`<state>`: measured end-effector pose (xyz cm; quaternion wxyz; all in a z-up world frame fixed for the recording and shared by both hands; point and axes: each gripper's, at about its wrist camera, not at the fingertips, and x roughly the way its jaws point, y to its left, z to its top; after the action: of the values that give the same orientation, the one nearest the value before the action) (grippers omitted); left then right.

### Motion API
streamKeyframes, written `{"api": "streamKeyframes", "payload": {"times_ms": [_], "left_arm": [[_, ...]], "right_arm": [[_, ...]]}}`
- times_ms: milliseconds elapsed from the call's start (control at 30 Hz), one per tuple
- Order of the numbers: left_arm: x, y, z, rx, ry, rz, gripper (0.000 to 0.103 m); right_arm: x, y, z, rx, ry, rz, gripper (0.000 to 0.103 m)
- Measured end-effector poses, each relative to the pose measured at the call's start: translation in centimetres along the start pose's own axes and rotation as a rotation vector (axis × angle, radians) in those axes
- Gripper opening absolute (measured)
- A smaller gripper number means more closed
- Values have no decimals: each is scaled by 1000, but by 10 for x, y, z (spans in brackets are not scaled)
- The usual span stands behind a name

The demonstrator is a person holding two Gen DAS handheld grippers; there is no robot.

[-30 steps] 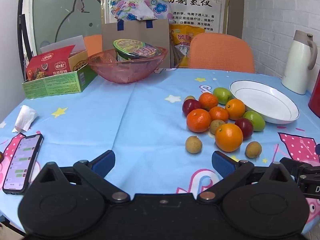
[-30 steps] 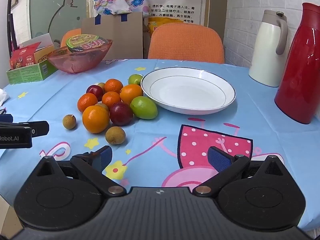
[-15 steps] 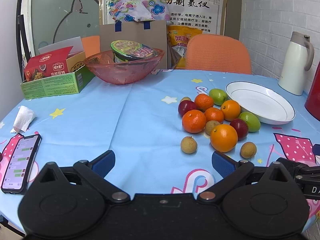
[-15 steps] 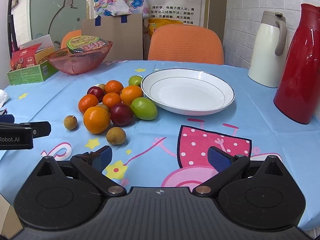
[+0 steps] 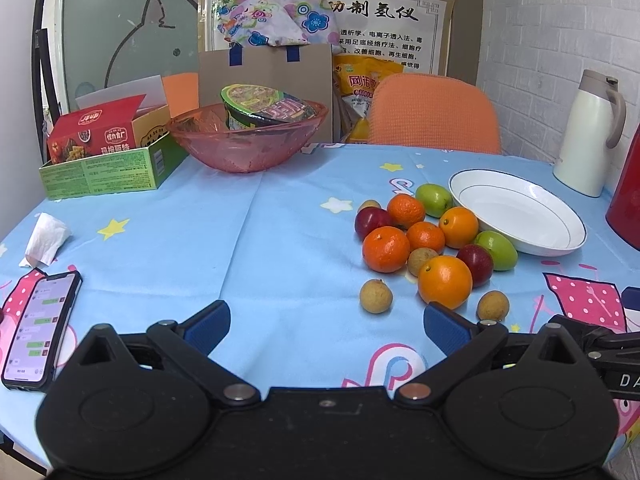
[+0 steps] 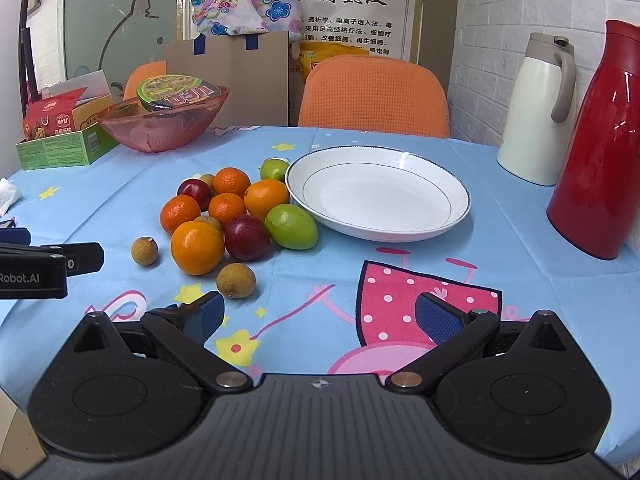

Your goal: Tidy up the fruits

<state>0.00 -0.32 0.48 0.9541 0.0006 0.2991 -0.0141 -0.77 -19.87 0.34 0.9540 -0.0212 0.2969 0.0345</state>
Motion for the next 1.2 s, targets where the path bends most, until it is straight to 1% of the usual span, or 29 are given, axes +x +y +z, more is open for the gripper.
{"api": "streamKeyframes", "payload": {"times_ms": [167,933,1200], "left_arm": [[1,2,-1,-13,11,-8,103],[-5,3,-2,-25,2,-44,103],[-2,5,-3,-41,24,-48,103]], "right_arm": [[1,-2,-2,10,7,-1,103],[-6,1,-3,-3,-7,8,103],[-6,0,-3,16,-9,5,103]]}}
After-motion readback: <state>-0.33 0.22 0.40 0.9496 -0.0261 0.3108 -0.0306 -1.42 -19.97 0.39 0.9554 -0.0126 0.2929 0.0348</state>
